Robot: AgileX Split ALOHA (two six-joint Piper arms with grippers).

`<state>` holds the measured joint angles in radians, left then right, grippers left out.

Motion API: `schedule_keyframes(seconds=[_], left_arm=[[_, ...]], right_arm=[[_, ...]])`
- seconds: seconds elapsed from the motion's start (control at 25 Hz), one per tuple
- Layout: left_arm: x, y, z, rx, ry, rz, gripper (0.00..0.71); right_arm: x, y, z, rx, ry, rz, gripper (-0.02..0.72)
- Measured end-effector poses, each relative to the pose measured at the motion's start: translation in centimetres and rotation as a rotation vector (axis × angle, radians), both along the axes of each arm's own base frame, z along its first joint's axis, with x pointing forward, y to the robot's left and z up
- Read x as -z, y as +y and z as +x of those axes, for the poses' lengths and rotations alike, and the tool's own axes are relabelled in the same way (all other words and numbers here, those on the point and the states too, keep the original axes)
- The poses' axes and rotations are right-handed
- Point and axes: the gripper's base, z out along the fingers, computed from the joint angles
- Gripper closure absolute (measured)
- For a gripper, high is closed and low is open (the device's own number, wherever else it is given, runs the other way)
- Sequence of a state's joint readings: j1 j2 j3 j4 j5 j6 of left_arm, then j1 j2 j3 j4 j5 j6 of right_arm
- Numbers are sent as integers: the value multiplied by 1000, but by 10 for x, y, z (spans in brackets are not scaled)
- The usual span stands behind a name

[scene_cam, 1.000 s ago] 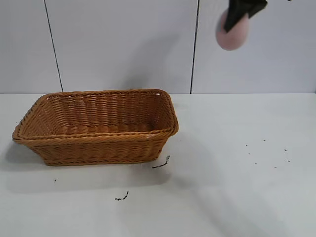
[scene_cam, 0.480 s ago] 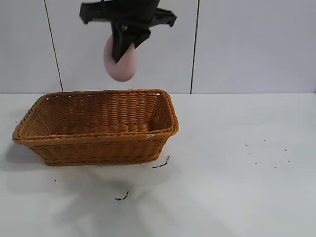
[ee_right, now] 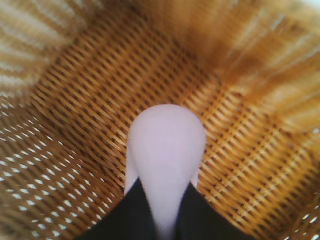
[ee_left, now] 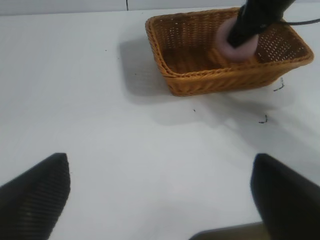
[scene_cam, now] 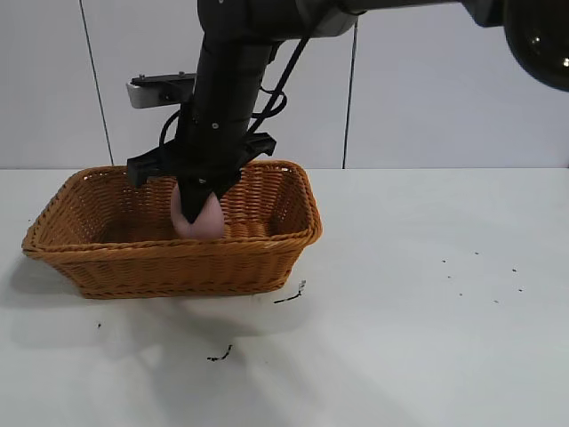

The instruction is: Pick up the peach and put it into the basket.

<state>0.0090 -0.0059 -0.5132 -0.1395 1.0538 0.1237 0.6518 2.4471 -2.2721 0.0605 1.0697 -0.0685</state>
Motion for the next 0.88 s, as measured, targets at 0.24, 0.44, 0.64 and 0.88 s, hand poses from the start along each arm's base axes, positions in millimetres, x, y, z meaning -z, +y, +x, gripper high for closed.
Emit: schedule_keyframes(seconds=[0.24, 0.44, 0.64, 0.88], left_arm=[[0, 0, 0, 0, 0, 0, 16], [0, 0, 0, 0, 0, 0, 16], [0, 0, 0, 0, 0, 0, 16], [0, 0, 0, 0, 0, 0, 16]], right_arm=[[-77, -16, -4, 14, -89, 53, 15], [-116, -76, 18, 132, -134, 73, 11], [-125, -162, 53, 317, -156, 60, 8], [-126, -272, 77, 542, -165, 40, 8]])
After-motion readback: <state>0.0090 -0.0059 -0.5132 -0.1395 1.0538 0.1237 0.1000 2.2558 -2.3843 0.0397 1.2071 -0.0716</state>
